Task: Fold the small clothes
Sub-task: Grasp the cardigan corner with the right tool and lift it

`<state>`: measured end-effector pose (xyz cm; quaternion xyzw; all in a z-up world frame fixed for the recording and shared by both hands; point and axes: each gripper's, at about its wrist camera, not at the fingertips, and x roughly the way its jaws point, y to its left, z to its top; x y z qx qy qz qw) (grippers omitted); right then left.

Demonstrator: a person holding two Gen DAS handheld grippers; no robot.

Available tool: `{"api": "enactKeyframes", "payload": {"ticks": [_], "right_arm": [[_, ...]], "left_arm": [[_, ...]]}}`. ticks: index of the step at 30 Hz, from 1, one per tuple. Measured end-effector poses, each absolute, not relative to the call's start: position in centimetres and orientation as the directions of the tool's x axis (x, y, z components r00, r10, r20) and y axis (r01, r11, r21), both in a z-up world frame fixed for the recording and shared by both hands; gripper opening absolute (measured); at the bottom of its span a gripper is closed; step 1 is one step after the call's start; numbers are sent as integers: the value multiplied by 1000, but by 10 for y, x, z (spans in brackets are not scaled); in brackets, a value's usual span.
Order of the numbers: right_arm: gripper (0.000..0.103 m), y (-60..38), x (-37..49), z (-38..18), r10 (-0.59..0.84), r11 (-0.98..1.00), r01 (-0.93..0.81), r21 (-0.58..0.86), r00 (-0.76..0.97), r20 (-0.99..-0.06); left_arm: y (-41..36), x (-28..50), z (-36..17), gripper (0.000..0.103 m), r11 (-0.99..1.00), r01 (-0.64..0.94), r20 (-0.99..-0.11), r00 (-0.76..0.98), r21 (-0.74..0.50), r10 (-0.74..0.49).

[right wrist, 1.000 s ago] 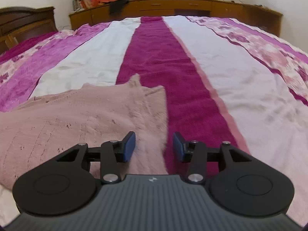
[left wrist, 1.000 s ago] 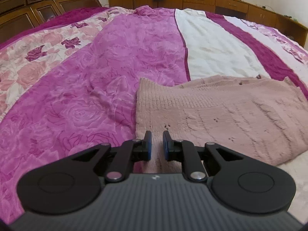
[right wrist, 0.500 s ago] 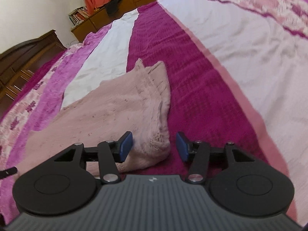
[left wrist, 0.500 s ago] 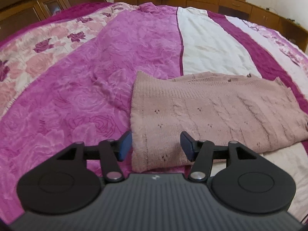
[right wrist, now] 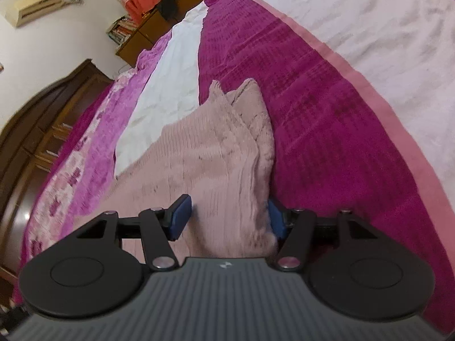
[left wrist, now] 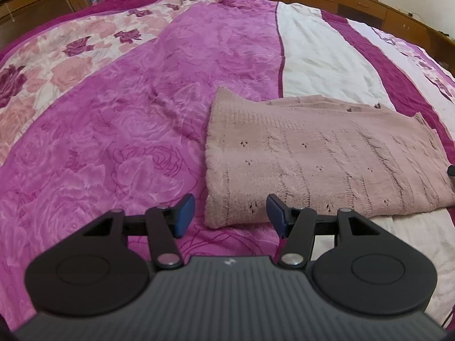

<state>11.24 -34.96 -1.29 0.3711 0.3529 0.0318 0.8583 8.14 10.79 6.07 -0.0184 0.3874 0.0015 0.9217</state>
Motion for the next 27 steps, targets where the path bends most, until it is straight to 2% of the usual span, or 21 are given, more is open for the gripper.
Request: {"api": "enactKeyframes", "payload": {"ticks": [3, 5, 6, 7, 9, 18, 27], "right_arm": [[64, -351, 121, -18, 322, 701, 210, 681, 760, -565], [60, -347, 123, -20, 299, 708, 213, 673, 773, -559], [46, -344, 122, -21, 272, 718, 224, 659, 781, -562], [37, -340, 122, -23, 249, 733, 232, 640, 784, -569], [34, -335, 121, -27, 229, 745, 229, 627, 794, -563], [37, -339, 120, -28, 279, 699, 214, 682, 797, -536], [37, -336, 122, -32, 274, 706, 211, 676, 798, -536]], "left_arm": [[107, 80, 59, 57, 999, -25, -719, 695, -27, -2], [105, 80, 57, 57, 999, -30, -724, 689, -22, 5], [104, 80, 56, 57, 999, -32, -728, 686, -22, 6], [104, 80, 56, 57, 999, -32, -730, 683, -22, 6], [102, 81, 54, 57, 999, -31, -734, 679, -20, 7], [98, 81, 51, 57, 1000, -24, -737, 676, -9, 9], [97, 81, 49, 57, 1000, -27, -740, 672, 1, 19]]}}
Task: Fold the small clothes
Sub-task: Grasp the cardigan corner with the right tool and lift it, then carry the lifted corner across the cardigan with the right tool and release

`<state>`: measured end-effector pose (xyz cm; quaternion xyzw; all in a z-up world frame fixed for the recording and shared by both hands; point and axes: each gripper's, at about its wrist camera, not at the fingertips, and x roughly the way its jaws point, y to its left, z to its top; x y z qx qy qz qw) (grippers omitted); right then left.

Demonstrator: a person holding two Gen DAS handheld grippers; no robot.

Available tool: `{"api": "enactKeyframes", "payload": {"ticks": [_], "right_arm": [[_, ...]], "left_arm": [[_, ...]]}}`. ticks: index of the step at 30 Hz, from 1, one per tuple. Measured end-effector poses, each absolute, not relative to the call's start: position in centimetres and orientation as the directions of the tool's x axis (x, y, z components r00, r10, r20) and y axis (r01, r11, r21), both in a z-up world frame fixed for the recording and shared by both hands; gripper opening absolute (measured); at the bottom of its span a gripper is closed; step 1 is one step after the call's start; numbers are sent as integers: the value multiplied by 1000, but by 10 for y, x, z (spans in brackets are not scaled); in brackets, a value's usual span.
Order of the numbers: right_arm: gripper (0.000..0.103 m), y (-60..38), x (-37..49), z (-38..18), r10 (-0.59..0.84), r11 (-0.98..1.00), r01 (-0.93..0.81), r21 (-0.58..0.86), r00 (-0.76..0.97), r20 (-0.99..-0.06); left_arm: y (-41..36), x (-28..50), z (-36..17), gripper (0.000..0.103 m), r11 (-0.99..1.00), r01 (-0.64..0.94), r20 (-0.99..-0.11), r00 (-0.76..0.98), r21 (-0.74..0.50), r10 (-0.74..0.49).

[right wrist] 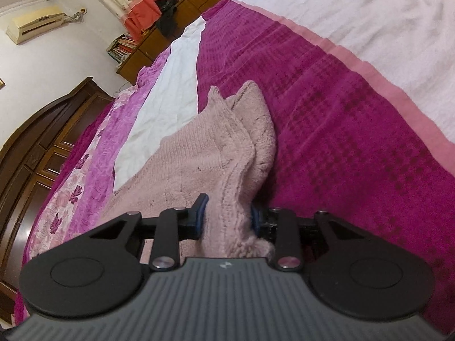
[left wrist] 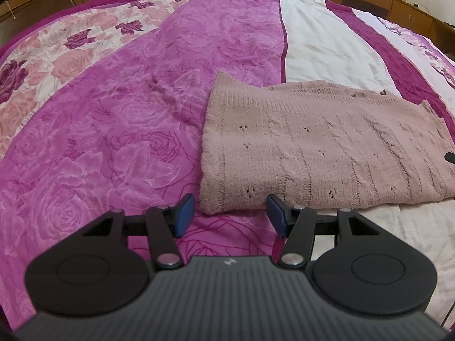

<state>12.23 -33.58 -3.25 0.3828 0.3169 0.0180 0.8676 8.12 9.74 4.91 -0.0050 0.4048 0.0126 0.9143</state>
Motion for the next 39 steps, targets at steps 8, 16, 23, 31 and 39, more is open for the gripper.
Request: {"api": "enactKeyframes", "payload": {"ticks": [8, 16, 23, 31, 39], "right_arm": [[24, -331, 114, -23, 250, 686, 213, 696, 829, -500], [23, -321, 114, 4, 304, 655, 147, 741, 847, -436], [22, -301, 110, 30, 330, 664, 80, 744, 861, -387], [22, -282, 112, 52, 343, 682, 41, 731, 864, -368], [22, -257, 119, 80, 379, 696, -24, 717, 861, -339]], "left_arm": [[96, 78, 55, 57, 1000, -8, -727, 686, 13, 14], [111, 77, 64, 57, 1000, -29, -713, 701, -4, 18], [120, 82, 68, 57, 1000, -29, -718, 696, -11, 12], [124, 90, 72, 57, 1000, -14, -704, 711, -2, 9], [130, 97, 81, 57, 1000, 6, -688, 726, 23, 11]]}}
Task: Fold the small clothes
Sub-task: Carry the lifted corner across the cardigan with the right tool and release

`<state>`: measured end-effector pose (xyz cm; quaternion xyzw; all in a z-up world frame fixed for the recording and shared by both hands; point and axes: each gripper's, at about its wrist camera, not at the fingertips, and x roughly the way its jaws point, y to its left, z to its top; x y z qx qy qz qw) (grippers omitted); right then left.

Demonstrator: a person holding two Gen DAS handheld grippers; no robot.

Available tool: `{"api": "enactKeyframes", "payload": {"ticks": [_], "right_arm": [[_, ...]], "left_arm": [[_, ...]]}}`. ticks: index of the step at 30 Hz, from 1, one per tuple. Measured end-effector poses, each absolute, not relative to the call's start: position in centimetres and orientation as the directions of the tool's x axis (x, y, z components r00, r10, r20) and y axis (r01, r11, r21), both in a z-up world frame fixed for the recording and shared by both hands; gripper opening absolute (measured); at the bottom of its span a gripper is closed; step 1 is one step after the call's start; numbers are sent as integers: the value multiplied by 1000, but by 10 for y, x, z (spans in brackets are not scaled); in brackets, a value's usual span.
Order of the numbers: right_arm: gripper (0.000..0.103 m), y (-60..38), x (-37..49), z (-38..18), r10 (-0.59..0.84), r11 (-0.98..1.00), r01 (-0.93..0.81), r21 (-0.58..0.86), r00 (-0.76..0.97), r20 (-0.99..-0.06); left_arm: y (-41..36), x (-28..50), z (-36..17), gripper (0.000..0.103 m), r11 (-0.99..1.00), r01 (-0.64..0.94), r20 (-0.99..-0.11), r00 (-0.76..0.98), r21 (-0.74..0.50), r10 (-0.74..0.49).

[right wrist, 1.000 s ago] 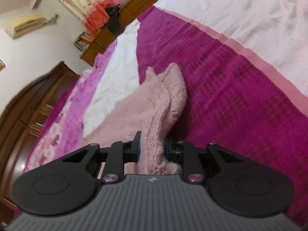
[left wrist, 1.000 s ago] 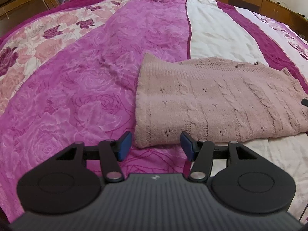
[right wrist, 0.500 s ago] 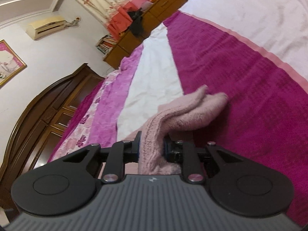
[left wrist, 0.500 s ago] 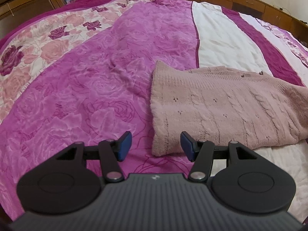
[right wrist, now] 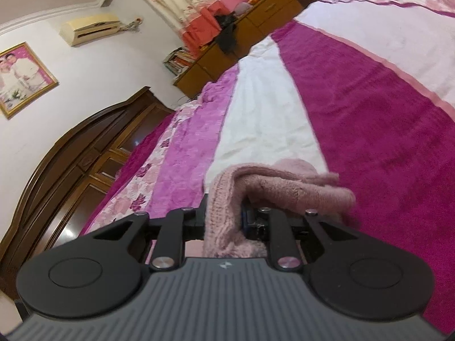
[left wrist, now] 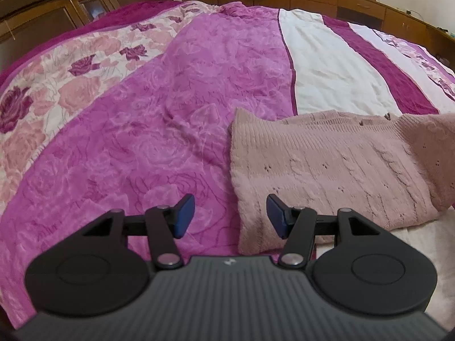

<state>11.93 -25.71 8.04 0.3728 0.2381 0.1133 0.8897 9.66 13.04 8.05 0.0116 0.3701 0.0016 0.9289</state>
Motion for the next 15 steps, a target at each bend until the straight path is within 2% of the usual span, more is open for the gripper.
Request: {"api": "enactKeyframes", "payload": {"ticks": [9, 15], "right_arm": [[21, -189, 134, 123, 494, 678, -151, 720, 818, -294], [21, -129, 147, 137, 548, 689, -201, 696, 773, -319]], "left_arm": [[150, 96, 96, 57, 999, -8, -649, 760, 38, 31], [165, 95, 96, 57, 999, -21, -645, 763, 29, 35]]}}
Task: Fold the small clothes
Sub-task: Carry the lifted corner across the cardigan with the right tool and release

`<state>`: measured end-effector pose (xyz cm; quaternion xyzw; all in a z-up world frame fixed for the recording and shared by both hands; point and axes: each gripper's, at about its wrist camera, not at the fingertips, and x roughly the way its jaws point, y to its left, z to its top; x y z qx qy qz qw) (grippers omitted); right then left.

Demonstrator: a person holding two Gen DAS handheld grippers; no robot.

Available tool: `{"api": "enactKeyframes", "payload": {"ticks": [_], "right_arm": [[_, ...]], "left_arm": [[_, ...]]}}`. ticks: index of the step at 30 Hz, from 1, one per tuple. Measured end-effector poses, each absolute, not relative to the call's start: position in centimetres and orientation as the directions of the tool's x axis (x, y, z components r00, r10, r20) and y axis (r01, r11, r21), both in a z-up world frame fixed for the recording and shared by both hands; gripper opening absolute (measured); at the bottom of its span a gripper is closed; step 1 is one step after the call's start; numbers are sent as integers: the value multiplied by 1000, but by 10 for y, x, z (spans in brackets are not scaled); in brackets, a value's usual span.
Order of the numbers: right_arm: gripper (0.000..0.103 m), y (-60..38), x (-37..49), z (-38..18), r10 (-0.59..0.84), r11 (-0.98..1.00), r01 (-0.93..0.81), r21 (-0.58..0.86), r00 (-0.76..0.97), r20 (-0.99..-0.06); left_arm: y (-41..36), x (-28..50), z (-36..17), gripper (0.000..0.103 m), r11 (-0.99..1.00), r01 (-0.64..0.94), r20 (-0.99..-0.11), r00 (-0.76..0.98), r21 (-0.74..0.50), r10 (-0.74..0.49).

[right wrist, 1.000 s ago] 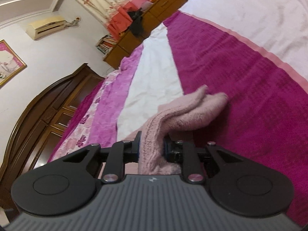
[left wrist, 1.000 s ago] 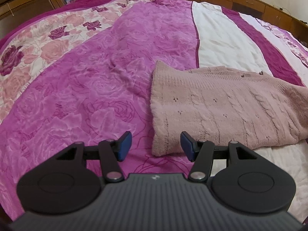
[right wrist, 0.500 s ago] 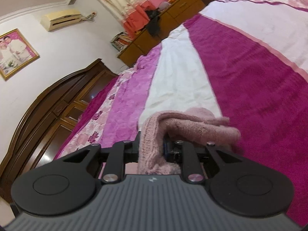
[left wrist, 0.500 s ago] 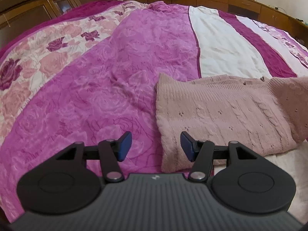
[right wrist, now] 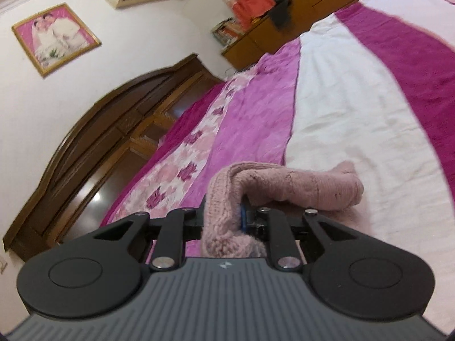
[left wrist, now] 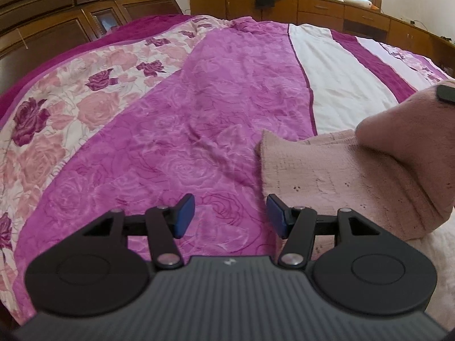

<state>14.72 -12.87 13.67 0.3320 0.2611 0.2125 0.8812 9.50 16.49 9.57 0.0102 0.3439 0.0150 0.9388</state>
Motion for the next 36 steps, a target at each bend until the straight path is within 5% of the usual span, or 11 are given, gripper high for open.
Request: {"api": "enactKeyframes", "payload": {"ticks": [18, 20, 22, 24, 36], "right_arm": [[23, 27, 177, 60, 538, 802, -193, 565, 642, -545], [34, 34, 170, 58, 515, 824, -208, 526, 660, -546], [57, 36, 164, 59, 523, 823, -230, 520, 665, -533], [66, 34, 158, 63, 548, 806, -248, 538, 658, -517], [70, -34, 104, 89, 502, 816, -233, 528, 738, -451]], "left_arm": [[199, 94, 102, 57, 998, -59, -620, 783, 7, 51], [198, 94, 99, 57, 998, -57, -625, 779, 1, 45], [196, 95, 98, 57, 999, -50, -627, 778, -2, 37], [193, 95, 99, 57, 999, -43, -626, 780, -3, 32], [154, 105, 114, 57, 995, 74, -586, 804, -65, -98]]}}
